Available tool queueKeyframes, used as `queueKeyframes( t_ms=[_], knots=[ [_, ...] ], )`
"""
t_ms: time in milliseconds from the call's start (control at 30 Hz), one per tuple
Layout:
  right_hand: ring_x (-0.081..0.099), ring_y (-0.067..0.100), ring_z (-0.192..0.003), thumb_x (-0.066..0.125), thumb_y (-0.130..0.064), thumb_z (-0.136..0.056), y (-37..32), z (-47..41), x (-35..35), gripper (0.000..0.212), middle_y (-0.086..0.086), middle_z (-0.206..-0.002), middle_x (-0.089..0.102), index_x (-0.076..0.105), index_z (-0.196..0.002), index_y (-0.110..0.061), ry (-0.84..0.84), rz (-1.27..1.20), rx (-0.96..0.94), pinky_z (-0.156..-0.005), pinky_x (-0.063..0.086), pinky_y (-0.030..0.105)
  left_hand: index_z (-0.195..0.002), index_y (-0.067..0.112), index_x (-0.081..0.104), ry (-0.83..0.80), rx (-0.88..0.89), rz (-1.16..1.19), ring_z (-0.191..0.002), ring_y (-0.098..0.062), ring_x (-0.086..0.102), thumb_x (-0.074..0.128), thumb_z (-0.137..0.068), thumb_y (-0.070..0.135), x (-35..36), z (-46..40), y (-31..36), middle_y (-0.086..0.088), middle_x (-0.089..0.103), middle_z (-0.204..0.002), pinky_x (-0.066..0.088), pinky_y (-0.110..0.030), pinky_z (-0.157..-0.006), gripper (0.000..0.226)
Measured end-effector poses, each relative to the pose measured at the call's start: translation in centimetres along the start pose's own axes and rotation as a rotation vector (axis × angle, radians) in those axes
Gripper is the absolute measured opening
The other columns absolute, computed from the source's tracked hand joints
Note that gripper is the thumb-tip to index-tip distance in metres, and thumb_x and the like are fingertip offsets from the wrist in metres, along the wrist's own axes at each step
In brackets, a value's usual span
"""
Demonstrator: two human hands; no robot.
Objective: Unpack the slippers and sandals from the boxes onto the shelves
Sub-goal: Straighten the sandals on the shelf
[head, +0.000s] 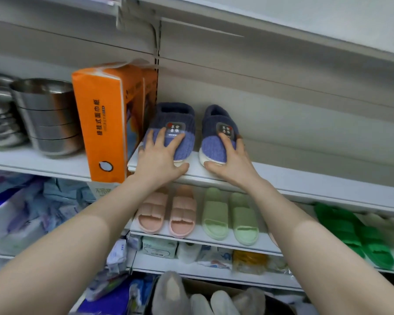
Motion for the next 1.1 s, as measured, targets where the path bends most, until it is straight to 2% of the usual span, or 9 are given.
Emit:
queueKeyframes(
  t_ms=[167, 267, 400, 567, 767, 867, 1000, 1100],
  knots=[
    [0.022, 0.038, -0.145, 0.061, -0.059, -0.087, -0.1, 0.8, -0.6, 0.086, 0.015, -0.162, 0.005, 0.016, -0.155, -0.035, -0.019, 0.077, -0.034, -0.116, 0.024, 0.039, -0.153, 0.035, 0.010, -0.052, 0.010, -0.113, -0.145, -0.039, 0.008, 0.049, -0.087, 0.061, -0.4, 1.1, 0.8, -0.013, 0.012, -0.160, 0.021, -0.055, -0.113, 0.081],
    [0.027, 0.040, -0.143, 0.052, -0.050, -0.096, 0.1, 2.4, -1.0, 0.073, 0.021, -0.161, 0.011, 0.020, -0.157, -0.026, -0.015, 0.196, -0.109, -0.114, 0.026, 0.038, -0.152, 0.025, 0.021, -0.012, 0.060, -0.113, -0.144, -0.041, 0.015, 0.053, -0.091, 0.047, -1.3, 3.2, 2.0, -0.018, 0.021, -0.157, 0.020, -0.055, -0.114, 0.072],
    [0.037, 0.042, -0.136, 0.052, -0.037, -0.098, 1.2, 6.6, -1.8, 0.061, 0.022, -0.155, 0.029, 0.033, -0.152, -0.016, 0.018, 0.299, -0.245, -0.109, 0.033, 0.042, -0.145, 0.011, 0.040, 0.062, 0.143, -0.080, -0.135, -0.048, 0.030, 0.063, -0.088, 0.028, -2.5, 7.5, 4.2, -0.026, 0.035, -0.148, 0.028, -0.053, -0.112, 0.064],
    [0.034, 0.040, -0.139, 0.050, -0.030, -0.100, 4.8, 14.7, -1.3, 0.054, 0.023, -0.154, 0.032, 0.038, -0.149, -0.011, 0.001, 0.301, -0.338, -0.112, 0.031, 0.045, -0.138, 0.006, 0.047, 0.091, 0.145, 0.028, -0.124, -0.043, 0.044, 0.052, -0.089, 0.024, -0.5, 14.6, 8.2, -0.024, 0.045, -0.139, 0.037, -0.048, -0.105, 0.053],
    [0.049, 0.044, -0.123, 0.056, -0.021, -0.095, 12.3, 25.5, 4.4, 0.046, 0.025, -0.140, 0.047, 0.051, -0.138, -0.007, -0.103, 0.263, -0.325, -0.097, 0.047, 0.048, -0.131, 0.006, 0.054, -0.047, 0.059, 0.130, -0.113, -0.041, 0.051, 0.064, -0.086, 0.016, 7.9, 25.7, 11.7, -0.020, 0.054, -0.128, 0.042, -0.046, -0.096, 0.047],
    [0.048, 0.042, -0.124, 0.053, -0.023, -0.095, 16.2, 30.5, 8.1, 0.045, 0.024, -0.139, 0.048, 0.051, -0.138, -0.008, -0.211, 0.230, -0.294, -0.098, 0.046, 0.050, -0.129, 0.007, 0.057, -0.173, -0.038, 0.157, -0.113, -0.040, 0.053, 0.065, -0.085, 0.015, 12.5, 32.2, 11.9, -0.017, 0.056, -0.127, 0.046, -0.046, -0.094, 0.045],
    [0.040, 0.040, -0.133, 0.050, -0.025, -0.099, 21.4, 35.6, 13.6, 0.048, 0.019, -0.149, 0.038, 0.043, -0.145, -0.014, -0.384, 0.189, -0.192, -0.105, 0.041, 0.048, -0.120, 0.007, 0.062, -0.347, -0.125, 0.194, -0.103, -0.040, 0.058, 0.059, -0.082, 0.018, 18.2, 39.9, 12.2, -0.017, 0.060, -0.119, 0.050, -0.046, -0.089, 0.040],
    [0.039, 0.039, -0.133, 0.050, -0.027, -0.100, 24.5, 38.7, 17.4, 0.049, 0.018, -0.150, 0.037, 0.041, -0.147, -0.015, -0.472, 0.155, -0.119, -0.107, 0.037, 0.044, -0.117, 0.004, 0.065, -0.422, -0.195, 0.240, -0.098, -0.039, 0.062, 0.073, -0.076, 0.007, 21.5, 44.3, 12.8, -0.016, 0.064, -0.114, 0.052, -0.042, -0.085, 0.041]
  ],
)
Point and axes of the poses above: each hand's wrist, its own z-axis away from the middle knuckle, its own x-axis out of the palm, y = z × x, the point moved 9 cm from there along -z, towards the middle knuckle
